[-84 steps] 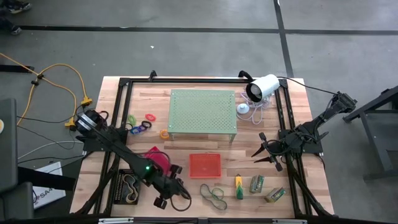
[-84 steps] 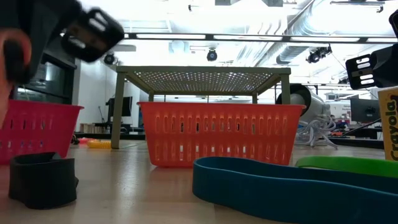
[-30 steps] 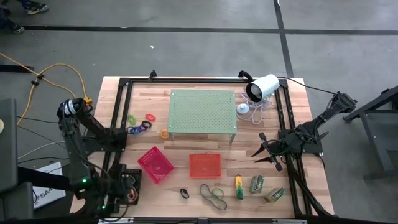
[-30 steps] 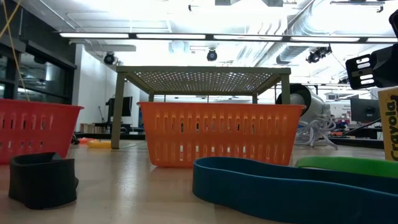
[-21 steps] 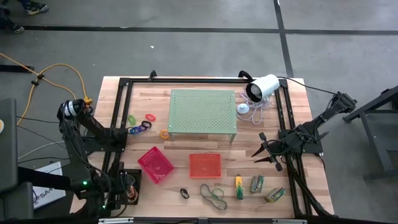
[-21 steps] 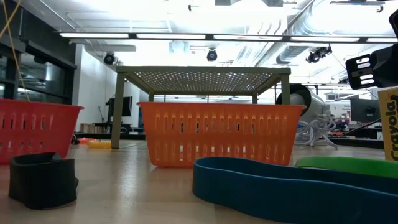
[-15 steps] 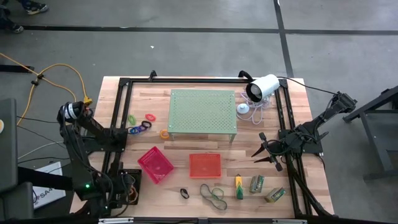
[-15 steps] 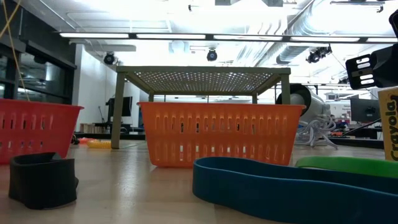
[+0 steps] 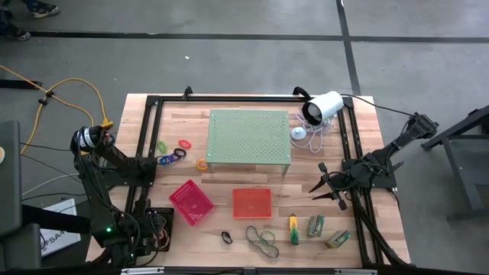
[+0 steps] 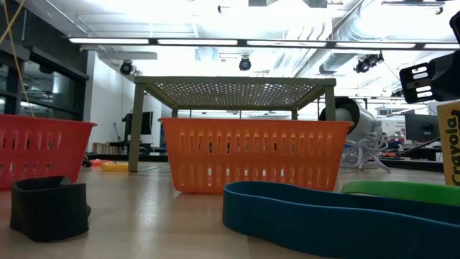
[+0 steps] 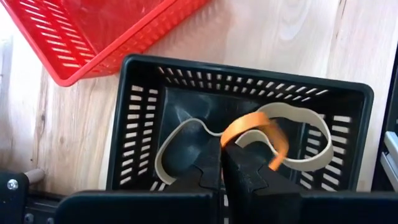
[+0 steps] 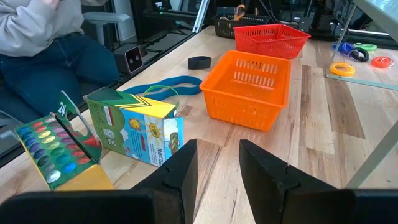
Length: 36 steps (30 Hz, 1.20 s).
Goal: Pick & Place Office Desk Supplies
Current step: Put the orange rubber band into the black bin, then put the black rubber band into the black bin
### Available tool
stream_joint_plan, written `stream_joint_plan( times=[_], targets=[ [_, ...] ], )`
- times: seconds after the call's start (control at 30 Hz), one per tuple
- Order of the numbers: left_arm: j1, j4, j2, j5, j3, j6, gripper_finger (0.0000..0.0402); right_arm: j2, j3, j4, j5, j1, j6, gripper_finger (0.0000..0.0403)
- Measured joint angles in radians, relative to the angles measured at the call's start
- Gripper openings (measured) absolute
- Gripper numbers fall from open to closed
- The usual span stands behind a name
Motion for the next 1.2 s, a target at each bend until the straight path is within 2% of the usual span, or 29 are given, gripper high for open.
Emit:
stream_joint_plan(
  times=[0.13, 0.47, 0.77, 0.93, 1.2],
  targets=[
    [0.000, -0.001, 0.000, 0.010, 0.000, -0.008, 0.0007, 0.000, 0.000, 0.000, 0.000, 0.000, 0.000, 0.0106],
    [0.000, 0.000, 0.000, 0.013, 0.000, -0.011, 0.0081, 0.000, 0.000, 0.000, 0.000, 0.000, 0.000, 0.0106],
    [0.001, 0.000, -0.012, 0.007, 0.000, -0.006, 0.0087, 0.000, 0.000, 0.000, 0.000, 0.000, 0.000, 0.0106],
    [0.053, 0.015, -0.077, -0.033, 0.003, 0.083, 0.0087, 0.000, 0.000, 0.000, 0.000, 0.000, 0.000, 0.0106],
    [0.209, 0.114, -0.150, -0.031, 0.004, 0.365, 0.0087, 0.000, 0.000, 0.000, 0.000, 0.000, 0.000, 0.0106]
  ],
)
